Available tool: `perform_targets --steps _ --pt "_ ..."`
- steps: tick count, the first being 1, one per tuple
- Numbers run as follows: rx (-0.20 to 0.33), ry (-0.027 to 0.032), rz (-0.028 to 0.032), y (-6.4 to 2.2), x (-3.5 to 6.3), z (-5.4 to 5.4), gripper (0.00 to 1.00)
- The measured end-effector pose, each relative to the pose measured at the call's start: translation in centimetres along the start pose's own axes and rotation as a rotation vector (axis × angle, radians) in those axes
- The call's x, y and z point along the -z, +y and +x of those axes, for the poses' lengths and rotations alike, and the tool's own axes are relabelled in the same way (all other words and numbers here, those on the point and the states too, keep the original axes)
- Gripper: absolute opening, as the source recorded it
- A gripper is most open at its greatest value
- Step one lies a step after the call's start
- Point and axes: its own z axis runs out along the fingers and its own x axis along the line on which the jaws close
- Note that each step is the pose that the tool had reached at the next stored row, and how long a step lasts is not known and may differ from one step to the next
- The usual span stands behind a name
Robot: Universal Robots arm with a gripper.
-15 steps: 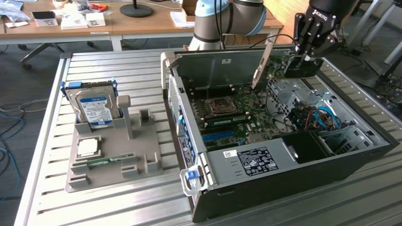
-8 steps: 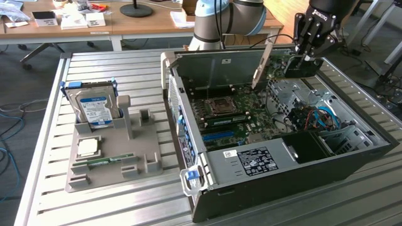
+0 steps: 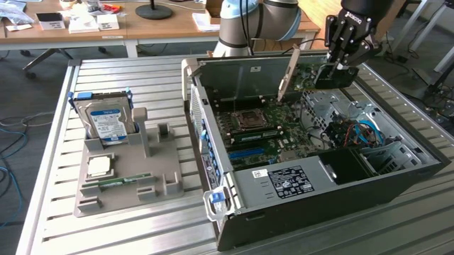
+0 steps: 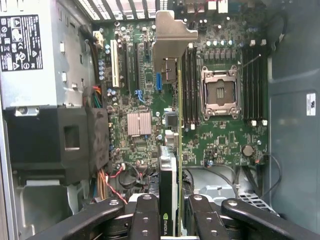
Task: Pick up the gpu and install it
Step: 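Insert the gpu into the slot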
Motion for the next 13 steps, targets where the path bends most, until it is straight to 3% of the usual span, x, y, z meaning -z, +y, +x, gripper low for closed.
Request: perform_targets --steps 5,13 --pt "0.0 -0.0006 0.0093 1.03 -0.36 0.07 0.27" --pt "0.001 -0.0008 0.0096 1.06 -0.46 0.06 0.27"
